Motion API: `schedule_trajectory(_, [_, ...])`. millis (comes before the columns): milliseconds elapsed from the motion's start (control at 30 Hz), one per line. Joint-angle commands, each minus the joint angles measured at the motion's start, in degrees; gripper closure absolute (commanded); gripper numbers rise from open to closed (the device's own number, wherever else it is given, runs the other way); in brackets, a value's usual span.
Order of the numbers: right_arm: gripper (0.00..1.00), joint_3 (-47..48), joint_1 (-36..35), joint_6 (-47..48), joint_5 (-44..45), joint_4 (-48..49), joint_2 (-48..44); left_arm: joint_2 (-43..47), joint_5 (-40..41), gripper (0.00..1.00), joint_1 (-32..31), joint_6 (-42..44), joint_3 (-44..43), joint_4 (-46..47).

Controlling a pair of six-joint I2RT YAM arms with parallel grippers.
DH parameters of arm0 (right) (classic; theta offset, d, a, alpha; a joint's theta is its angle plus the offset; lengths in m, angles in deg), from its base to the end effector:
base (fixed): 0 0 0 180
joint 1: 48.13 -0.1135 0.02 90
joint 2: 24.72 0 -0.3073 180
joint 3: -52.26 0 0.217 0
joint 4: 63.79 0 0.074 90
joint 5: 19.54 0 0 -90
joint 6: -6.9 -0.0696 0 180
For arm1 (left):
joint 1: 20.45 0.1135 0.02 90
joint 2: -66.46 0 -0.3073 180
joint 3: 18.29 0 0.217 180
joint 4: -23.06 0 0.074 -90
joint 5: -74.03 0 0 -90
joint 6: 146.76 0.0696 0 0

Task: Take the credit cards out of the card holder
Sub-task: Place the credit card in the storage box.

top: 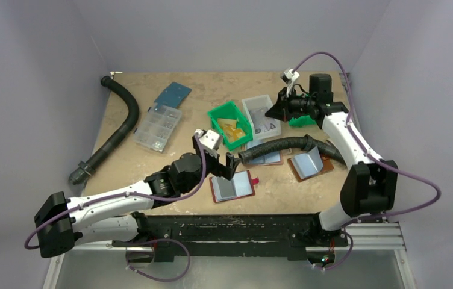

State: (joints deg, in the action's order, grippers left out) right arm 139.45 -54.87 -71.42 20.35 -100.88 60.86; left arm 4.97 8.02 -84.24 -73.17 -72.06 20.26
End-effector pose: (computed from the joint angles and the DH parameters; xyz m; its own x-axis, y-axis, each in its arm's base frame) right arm 0.3014 0.0894 0.3571 -0.4236 -0.1808 -0.8876 -0.7980 0.5381 0.2713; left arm 0.1242 -0.1881 0.3293 -0.2590 -0.0582 -0.9641 0.5941 0.7774 -0.2066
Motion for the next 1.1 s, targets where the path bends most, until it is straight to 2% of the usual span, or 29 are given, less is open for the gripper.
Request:
schedule_trajectory(0, [1.0,6.7,0.0,-0.2,11.3,1.1,5.4,0.9,-7.6,0.02,5.8,-8.4,2.0,-4.9])
schedule_trajectory(133, [1.0,13.8,0.0,-1.9,15.8,-1.4,12.3,0.2,-10.4,0.03,8.6,-10.1,3.6,-3.7])
schedule_trajectory(400, [1.0,23.3,-3.1,-2.8,18.4,-4.4,25.0,0.4,-11.8,0.02,11.6,-10.2,5.0,-2.9])
schedule_trajectory(500, [0.88,26.8,-4.6,-3.2,19.5,-5.8,29.5,1.1,-12.6,0.02,12.5,-10.4,5.5,-3.1])
schedule_trajectory(600, [0.68,30.0,-6.2,-3.4,27.2,-6.8,31.4,2.7,-13.2,0.02,13.3,-11.3,6.7,-3.1])
schedule_trajectory(633, [0.64,31.0,-6.2,-4.3,29.7,-7.2,31.4,3.6,-13.4,0.02,13.5,-11.7,7.1,-3.2])
schedule_trajectory(733, [0.58,31.6,-6.0,-3.1,36.1,-7.2,28.9,5.6,-14.7,0.02,14.2,-13.2,8.6,-3.0])
schedule_trajectory(867, [0.56,29.5,-6.0,-0.9,35.1,-7.3,20.9,6.6,-18.4,0.01,16.2,-16.5,10.7,-1.2])
schedule_trajectory(933, [0.54,26.5,-6.0,1.5,30.6,-7.9,15.9,6.1,-20.8,0.0,17.4,-18.8,11.4,-0.1])
schedule_trajectory(1067, [0.52,17.0,-6.0,10.0,15.2,-10.0,4.7,4.3,-26.0,0.0,19.8,-23.8,11.7,0.8])
